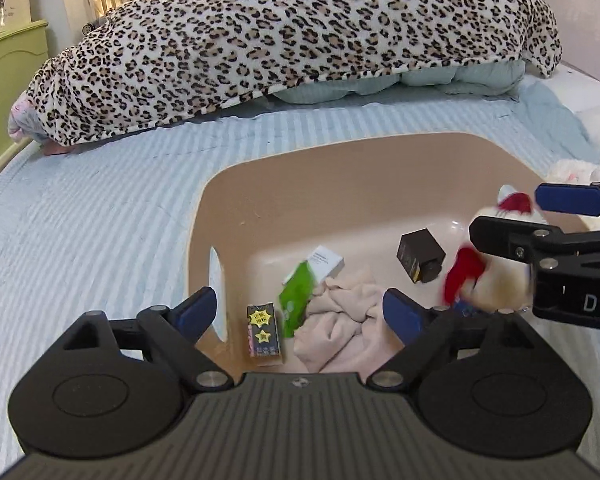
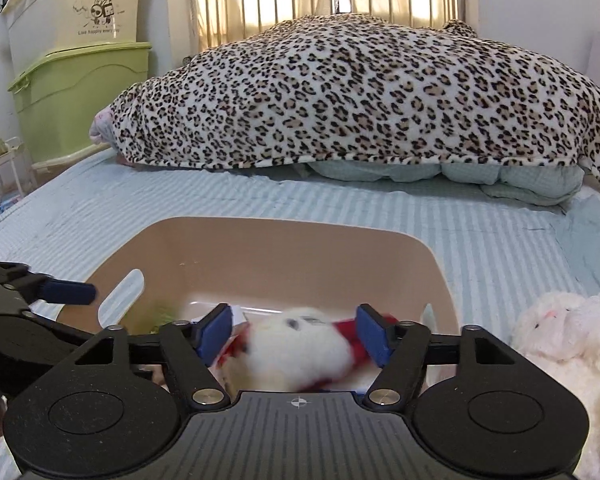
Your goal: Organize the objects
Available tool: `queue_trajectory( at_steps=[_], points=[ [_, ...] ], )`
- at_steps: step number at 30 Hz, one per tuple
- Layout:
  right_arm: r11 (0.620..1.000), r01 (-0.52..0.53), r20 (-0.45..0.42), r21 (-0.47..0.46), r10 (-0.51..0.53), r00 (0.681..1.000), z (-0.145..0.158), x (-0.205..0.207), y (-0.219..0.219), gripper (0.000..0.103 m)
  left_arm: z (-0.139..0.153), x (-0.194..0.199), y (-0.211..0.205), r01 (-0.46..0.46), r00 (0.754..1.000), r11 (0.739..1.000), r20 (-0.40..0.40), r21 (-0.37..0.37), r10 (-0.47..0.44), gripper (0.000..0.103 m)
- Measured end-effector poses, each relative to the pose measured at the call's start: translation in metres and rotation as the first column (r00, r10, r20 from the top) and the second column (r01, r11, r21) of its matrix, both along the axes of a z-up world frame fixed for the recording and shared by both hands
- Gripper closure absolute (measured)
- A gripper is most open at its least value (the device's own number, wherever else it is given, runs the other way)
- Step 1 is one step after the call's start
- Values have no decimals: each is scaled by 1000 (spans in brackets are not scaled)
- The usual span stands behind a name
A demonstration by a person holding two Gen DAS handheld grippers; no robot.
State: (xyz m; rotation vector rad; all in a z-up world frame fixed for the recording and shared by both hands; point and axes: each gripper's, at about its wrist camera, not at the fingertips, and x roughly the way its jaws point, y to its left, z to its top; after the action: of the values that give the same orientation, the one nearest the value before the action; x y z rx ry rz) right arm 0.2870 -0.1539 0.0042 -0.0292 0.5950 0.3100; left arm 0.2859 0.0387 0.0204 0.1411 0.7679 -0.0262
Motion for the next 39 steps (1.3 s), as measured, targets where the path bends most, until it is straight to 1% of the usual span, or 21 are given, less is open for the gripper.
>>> queue_trajectory(
  at_steps=[3,5,8,14,19,24,29,36,39],
  points=[
    [1000,9,4,-2,-9,1000,8,-7,-3,21,6,-8,0,8,1000,1000,7,-12,-8,12],
    [1000,18,14,-7,-18,1000,13,-15,-3,13,10,-15,0,4,1000,1000,13,-19,-4,12],
    [1000,26,22,-15,-26,999,19,-26,-4,8,15,-26,1,-5,1000,999,21,-32,6,12],
    [999,35,-11,-14,-35,999,26,-55,-8,7,20,-52,0,-20,1000,999,8,-36,20,12],
    [999,45,-11,-24,-45,999,35,-80,-15,6,24,-77,0,-25,1000,999,10,-25,25,12],
    [998,57,-23,-4,-57,998,42,-105,-21,6,31,-101,2,-33,999,998,10,-58,34,12],
    [998,59,-38,8,-59,998,44,-131,-21,5,38,-128,-2,-22,999,999,26,-34,23,12],
    [999,51,-48,-2,-51,998,51,-163,-17,5,50,-158,0,-10,999,998,38,-66,13,12],
    [998,58,-55,1,-58,997,57,-175,-18,5,55,-171,3,-20,999,996,37,-89,23,12]
  ],
)
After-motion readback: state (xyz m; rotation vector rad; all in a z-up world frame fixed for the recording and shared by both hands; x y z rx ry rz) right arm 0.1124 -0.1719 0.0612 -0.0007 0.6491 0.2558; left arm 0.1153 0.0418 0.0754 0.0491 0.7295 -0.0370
